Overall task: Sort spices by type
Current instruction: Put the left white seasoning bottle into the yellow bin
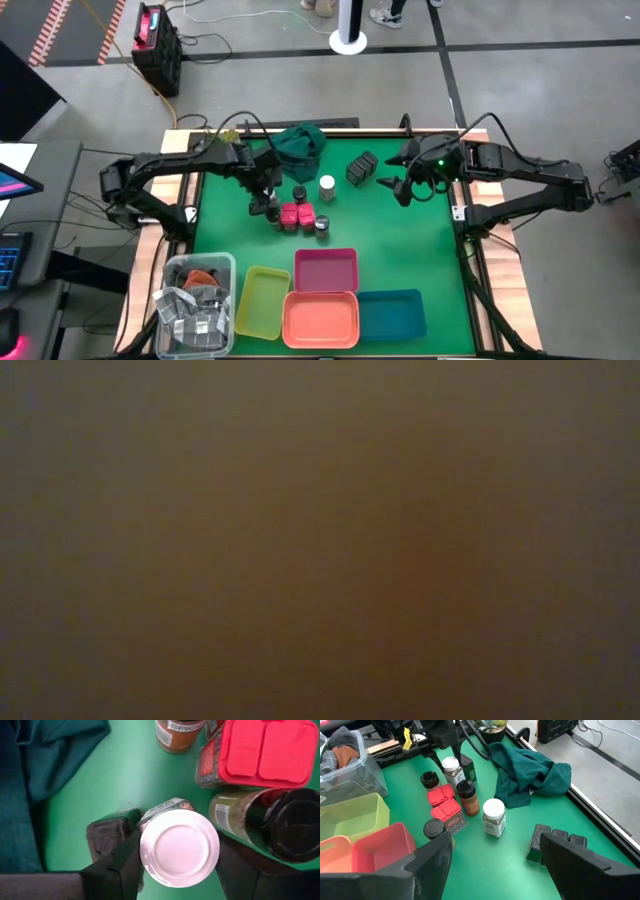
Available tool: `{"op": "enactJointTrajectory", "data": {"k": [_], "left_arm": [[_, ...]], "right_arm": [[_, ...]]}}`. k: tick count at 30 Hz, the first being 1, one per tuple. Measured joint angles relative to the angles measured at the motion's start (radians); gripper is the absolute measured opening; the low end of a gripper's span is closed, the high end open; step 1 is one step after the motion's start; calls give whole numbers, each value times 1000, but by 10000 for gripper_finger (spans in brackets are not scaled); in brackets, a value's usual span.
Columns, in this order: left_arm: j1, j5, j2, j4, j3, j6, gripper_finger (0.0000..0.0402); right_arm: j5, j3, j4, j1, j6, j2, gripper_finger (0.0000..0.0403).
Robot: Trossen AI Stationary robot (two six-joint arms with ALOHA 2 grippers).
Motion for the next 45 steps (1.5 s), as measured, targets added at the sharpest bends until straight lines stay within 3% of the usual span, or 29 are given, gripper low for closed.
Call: {"op": "enactJointTrajectory", "data": {"k": [8,17,28,36,45], "left_arm": [[3,-30,-13,-24,6,-38,197],[18,-94,-94,-45,94,-85,197],[-45,51,-202,-96,224,-319,197],[-246,14,-245,-193,321,-475,197],[-550,-86,-179,-183,323,-686,197]], "right_arm": [[0,0,0,-2,0,0,324],[0,0,0,-2,-3,0,324],[0,0,-12,-12,-32,0,324],[0,0,-12,-65,-61,0,324],[-5,0,-12,-71,-63,0,324]]}}
